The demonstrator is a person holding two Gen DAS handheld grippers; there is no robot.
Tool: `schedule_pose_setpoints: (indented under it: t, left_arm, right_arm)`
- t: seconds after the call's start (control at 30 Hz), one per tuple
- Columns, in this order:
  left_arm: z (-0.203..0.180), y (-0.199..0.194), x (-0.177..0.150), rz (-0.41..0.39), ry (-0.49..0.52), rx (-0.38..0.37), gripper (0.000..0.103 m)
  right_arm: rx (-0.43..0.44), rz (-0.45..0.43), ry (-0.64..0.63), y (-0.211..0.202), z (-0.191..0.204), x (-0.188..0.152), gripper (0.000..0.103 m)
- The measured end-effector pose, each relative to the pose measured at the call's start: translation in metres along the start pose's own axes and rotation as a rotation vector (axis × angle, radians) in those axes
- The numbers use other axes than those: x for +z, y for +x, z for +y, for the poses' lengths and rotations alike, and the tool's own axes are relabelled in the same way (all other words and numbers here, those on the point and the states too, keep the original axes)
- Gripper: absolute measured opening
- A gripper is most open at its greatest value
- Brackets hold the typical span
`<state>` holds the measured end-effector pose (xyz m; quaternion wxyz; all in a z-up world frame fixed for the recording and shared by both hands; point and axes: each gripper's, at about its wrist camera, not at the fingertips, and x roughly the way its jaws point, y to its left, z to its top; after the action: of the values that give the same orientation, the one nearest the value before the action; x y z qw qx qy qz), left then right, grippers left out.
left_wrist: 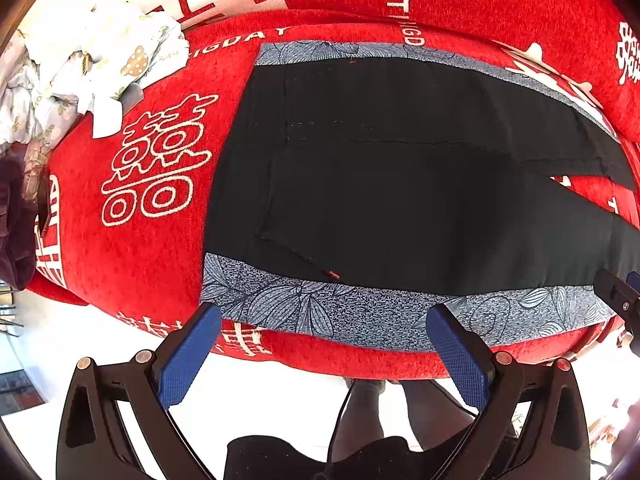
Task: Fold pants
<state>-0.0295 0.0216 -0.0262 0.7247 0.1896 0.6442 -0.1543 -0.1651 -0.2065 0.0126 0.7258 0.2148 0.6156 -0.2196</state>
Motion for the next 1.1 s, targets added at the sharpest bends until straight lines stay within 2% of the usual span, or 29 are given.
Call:
schedule_pose_setpoints:
  t: [1.1]
  left_arm:
    - [0.006, 0.018, 0.004, 0.016, -0.006, 0.0, 0.103]
  right_arm:
    - [-0.011, 0.007, -0.002, 0.013, 0.002, 0.0, 0.103]
